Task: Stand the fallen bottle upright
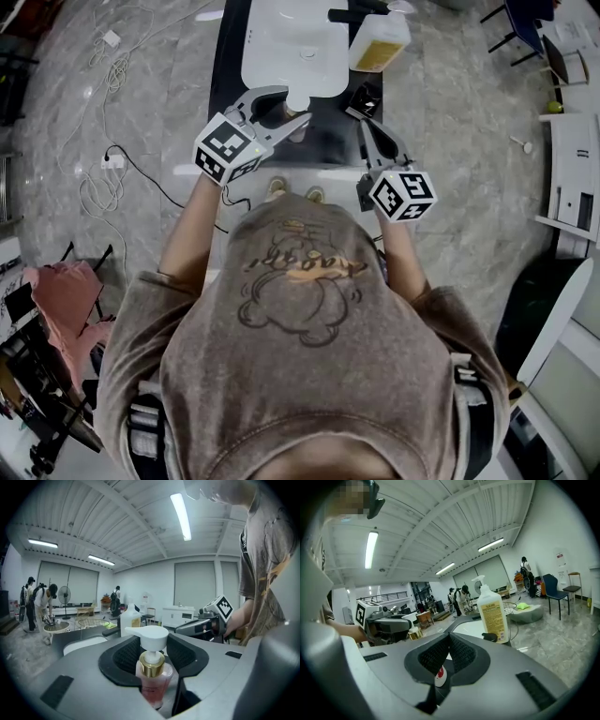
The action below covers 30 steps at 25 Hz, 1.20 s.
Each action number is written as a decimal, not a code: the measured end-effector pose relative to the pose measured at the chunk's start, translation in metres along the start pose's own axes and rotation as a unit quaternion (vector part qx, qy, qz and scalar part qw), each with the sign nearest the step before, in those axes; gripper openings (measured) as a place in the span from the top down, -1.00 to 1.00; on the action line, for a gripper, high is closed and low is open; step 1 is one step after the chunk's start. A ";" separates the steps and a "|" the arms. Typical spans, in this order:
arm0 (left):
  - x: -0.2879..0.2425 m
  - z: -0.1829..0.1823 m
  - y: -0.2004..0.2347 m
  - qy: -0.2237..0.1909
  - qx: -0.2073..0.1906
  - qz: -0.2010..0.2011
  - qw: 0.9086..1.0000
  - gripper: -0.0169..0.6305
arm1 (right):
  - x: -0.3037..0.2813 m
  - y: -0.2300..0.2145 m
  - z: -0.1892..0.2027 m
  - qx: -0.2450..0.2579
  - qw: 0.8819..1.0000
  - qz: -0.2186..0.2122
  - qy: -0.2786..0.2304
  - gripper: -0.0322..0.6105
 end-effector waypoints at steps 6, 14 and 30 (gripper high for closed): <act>0.009 0.002 0.002 0.015 0.009 -0.007 1.000 0.38 | -0.005 0.007 0.003 0.000 1.000 -0.013 0.005 0.91; 0.027 -0.005 0.000 0.018 0.002 -0.026 1.000 0.25 | -0.015 0.018 0.001 0.005 0.999 -0.035 0.006 0.91; 0.085 -0.008 0.007 -0.059 0.066 -0.184 0.979 0.22 | -0.016 0.039 -0.017 0.070 0.997 -0.043 0.005 0.91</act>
Point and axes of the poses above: the fingertips, and each gripper's own axes: x backward along the fingers, y to its left, z out of its underside, the point moved 3 cm from there along x, backward along the fingers, and after that the axes turned 8 degrees about -z, right-handed, at the moved point
